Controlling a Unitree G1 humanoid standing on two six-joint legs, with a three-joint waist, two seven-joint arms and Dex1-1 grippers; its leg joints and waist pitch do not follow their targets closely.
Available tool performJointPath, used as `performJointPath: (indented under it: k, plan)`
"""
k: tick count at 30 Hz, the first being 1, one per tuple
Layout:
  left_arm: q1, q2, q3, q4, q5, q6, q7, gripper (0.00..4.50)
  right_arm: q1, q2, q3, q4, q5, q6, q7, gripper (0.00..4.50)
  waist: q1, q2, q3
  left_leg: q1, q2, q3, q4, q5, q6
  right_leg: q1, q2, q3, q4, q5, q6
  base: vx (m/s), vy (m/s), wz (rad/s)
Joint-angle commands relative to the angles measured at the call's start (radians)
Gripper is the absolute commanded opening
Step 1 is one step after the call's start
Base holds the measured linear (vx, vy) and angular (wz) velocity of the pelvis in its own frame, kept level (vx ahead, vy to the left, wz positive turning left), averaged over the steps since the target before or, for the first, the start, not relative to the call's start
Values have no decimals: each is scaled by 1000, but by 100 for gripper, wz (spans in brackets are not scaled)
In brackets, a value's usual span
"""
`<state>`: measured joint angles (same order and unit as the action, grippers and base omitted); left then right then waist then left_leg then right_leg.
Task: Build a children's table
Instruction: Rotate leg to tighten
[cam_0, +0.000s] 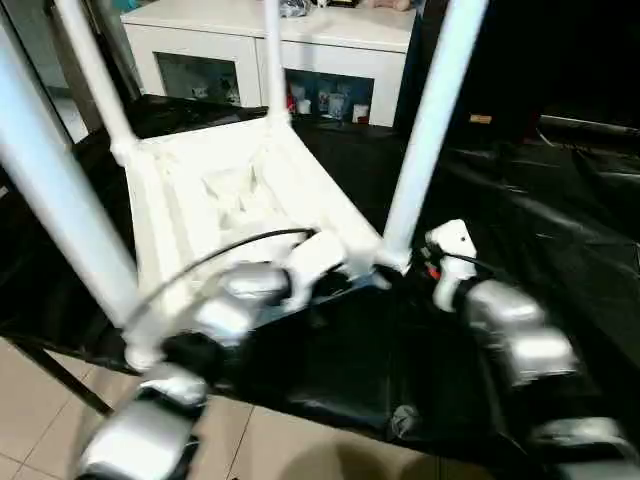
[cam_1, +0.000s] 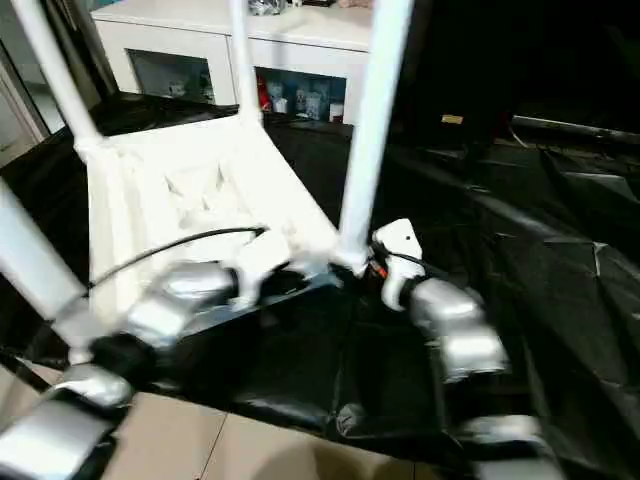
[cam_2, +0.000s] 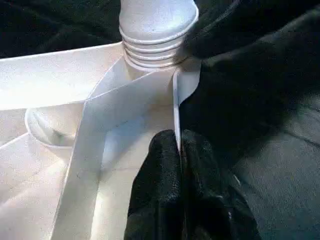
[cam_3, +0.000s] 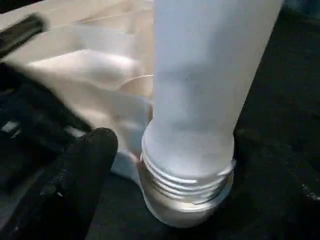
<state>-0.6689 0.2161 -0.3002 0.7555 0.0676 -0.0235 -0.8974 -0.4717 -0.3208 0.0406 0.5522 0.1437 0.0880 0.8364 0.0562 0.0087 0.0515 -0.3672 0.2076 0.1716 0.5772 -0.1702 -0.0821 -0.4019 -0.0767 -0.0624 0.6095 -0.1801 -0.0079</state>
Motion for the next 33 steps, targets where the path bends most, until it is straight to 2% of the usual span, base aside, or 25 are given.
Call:
performJointPath:
  k: [1, 2, 4, 5, 7, 9, 14, 24, 30, 33]
  plan:
    - [29, 22, -14, -2, -8, -14, -68, 0, 4, -23, 22, -39, 19, 9, 83, 412, 10, -7, -65, 1, 15, 1, -58, -226, 68, 53, -57, 38, -85, -233, -208, 0, 0, 0]
    - [30, 25, -15, -3, -9, -18, -75, 0, 4, -26, 23, -40, 20, 10, 88, 412, 12, -5, -64, 4, 17, 1, -59, -229, 66, 51, -56, 37, -83, -222, -218, 0, 0, 0]
    - [64, 72, -22, -46, -46, -64, -202, 0, 11, -81, 29, -63, 41, 35, 181, 412, 16, -6, -64, 2, 19, -1, -61, -233, 65, 57, -57, 36, -81, -224, -222, 0, 0, 0]
    - [75, 81, -16, -66, -65, -59, -235, 0, 11, -92, 31, -67, 48, 46, 203, 412, 17, -5, -63, 4, 22, 1, -62, -236, 64, 53, -56, 36, -80, -219, -226, 0, 0, 0]
    - [89, 93, -8, -97, -93, -45, -281, 0, 12, -104, 39, -72, 59, 69, 246, 412, 19, -4, -63, 5, 23, 4, -61, -244, 62, 53, -55, 37, -77, -211, -239, 0, 0, 0]
    - [93, 98, -6, -106, -100, -43, -296, 0, 14, -111, 49, -74, 59, 77, 267, 412, 22, -5, -64, 5, 23, 4, -62, -239, 61, 52, -55, 36, -76, -207, -237, 0, 0, 0]
    - [92, 98, -3, -101, -101, -53, -299, 0, 20, -113, 75, -70, 38, 59, 285, 368, 34, -7, -64, 8, 23, 5, -61, -229, 49, 50, -58, 39, -75, -213, -230, 0, 0, 0]
    - [98, 92, 5, -107, -96, -50, -307, 0, 26, -119, 111, -65, 23, 55, 320, 282, 36, -7, -65, 7, 22, 4, -60, -216, 49, 52, -58, 39, -74, -201, -225, 0, 0, 0]
    - [97, 87, 8, -97, -86, -58, -282, 0, 31, -105, 103, -65, 35, 57, 309, 272, 36, -10, -65, 7, 21, 5, -59, -215, 51, 52, -57, 39, -74, -206, -223, 0, 0, 0]
    - [85, 69, 10, -67, -56, -56, -209, 0, 40, -77, 84, -59, 43, 70, 260, 271, 36, -10, -61, 9, 20, 5, -61, -235, 47, 49, -58, 39, -81, -252, -210, 0, 0, 0]
